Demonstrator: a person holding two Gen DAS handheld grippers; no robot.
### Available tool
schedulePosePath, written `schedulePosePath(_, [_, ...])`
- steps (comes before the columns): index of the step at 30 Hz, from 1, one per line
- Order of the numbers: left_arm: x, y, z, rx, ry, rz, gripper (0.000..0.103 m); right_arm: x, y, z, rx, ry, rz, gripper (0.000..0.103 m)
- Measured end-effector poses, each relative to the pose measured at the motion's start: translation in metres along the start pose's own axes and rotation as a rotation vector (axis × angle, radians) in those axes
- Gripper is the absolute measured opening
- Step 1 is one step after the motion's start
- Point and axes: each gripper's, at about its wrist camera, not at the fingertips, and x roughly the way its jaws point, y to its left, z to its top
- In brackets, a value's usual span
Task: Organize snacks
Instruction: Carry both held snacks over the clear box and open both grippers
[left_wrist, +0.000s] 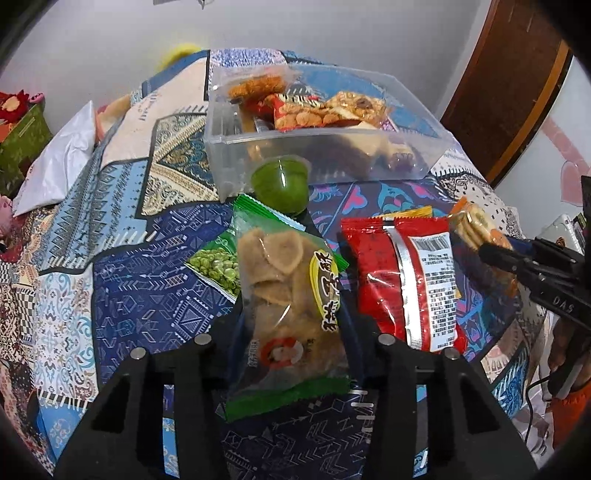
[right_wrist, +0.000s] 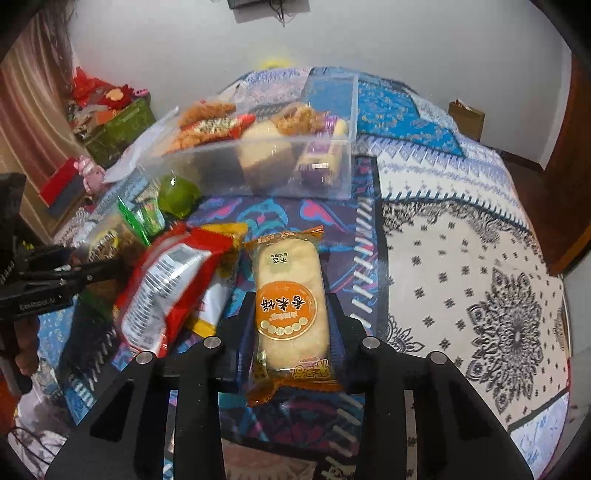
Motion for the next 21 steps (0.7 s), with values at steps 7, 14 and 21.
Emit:
schedulePosePath(7, [-0.024,0.003,0.010,-0.012,-0.062,-0.001,0.045,-0.020,0.006,0.017,-0.011,-0.075,-0.008,0.032])
schedulePosePath(14, [-0.047,0.005,0.040,-0.018,-0.150,-0.003,0.045,-0.026,0.013,0.042,-0.018,-0.131,0.007,0.032])
schedulePosePath(21, [-0.049,0.005,0.075,-0.035,-0.196,-0.029,0.045,-0.022,0.015,0.066,-0.001,-0.172,0.017,0.032])
